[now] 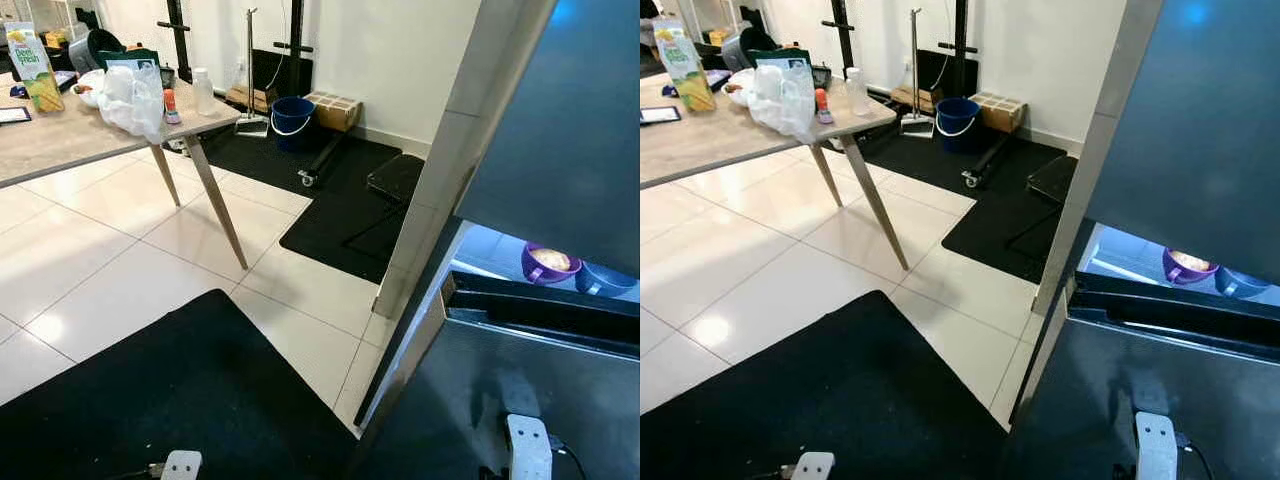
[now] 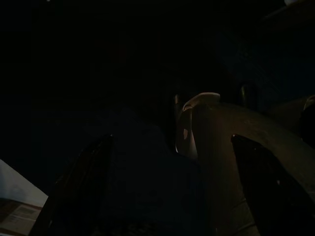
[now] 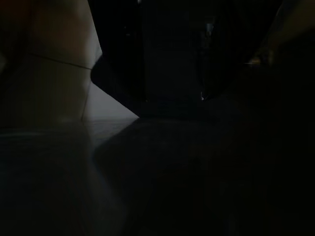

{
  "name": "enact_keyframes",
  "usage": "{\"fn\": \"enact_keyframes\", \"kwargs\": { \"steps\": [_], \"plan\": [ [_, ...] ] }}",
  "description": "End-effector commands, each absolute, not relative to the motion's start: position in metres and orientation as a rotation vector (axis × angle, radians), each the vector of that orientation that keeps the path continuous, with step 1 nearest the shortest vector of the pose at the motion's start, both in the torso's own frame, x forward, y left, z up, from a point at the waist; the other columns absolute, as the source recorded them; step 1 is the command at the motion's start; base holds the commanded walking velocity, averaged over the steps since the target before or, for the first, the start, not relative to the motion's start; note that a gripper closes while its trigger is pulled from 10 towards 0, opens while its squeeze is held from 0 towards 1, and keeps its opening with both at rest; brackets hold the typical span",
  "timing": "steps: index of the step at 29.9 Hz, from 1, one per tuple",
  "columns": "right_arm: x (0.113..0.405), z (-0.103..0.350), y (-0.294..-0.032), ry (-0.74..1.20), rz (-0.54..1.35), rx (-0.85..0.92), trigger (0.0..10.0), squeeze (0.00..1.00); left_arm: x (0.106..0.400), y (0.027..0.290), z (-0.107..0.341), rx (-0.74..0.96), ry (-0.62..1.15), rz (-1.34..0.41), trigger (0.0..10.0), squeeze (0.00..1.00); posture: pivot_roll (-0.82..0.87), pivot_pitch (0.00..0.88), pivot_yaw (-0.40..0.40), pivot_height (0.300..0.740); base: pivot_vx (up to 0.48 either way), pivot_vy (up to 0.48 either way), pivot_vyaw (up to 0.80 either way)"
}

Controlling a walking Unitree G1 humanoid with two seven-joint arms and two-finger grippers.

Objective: Restocking fridge

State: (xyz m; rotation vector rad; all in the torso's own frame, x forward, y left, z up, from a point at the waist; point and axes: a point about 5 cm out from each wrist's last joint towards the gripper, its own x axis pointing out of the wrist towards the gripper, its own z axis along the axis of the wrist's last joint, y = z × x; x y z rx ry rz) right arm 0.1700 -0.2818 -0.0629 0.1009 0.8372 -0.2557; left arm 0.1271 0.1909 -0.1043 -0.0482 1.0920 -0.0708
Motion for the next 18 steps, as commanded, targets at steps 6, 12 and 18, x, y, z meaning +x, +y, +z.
{"fn": "enact_keyframes", "kwargs": {
  "steps": [6,12,18],
  "plan": [
    [0.182,-0.054,-0.287,0.762,-0.279,0.135,10.0,0.00,0.123,0.186,-0.106,-0.059,1.113,-0.086,10.0,0.00,0.04,0.000,-0.060,0.740,0.000,0.000,0.00],
    [0.197,-0.046,-0.285,0.699,-0.274,0.162,10.0,0.00,0.122,0.187,-0.107,-0.058,1.116,-0.084,10.0,0.00,0.04,0.000,-0.058,0.740,0.000,0.000,0.00],
    [0.223,-0.031,-0.279,0.606,-0.237,0.155,10.0,0.00,0.121,0.187,-0.107,-0.058,1.116,-0.085,10.0,0.00,0.04,0.000,-0.059,0.740,0.000,0.000,0.00]
  ]
}}
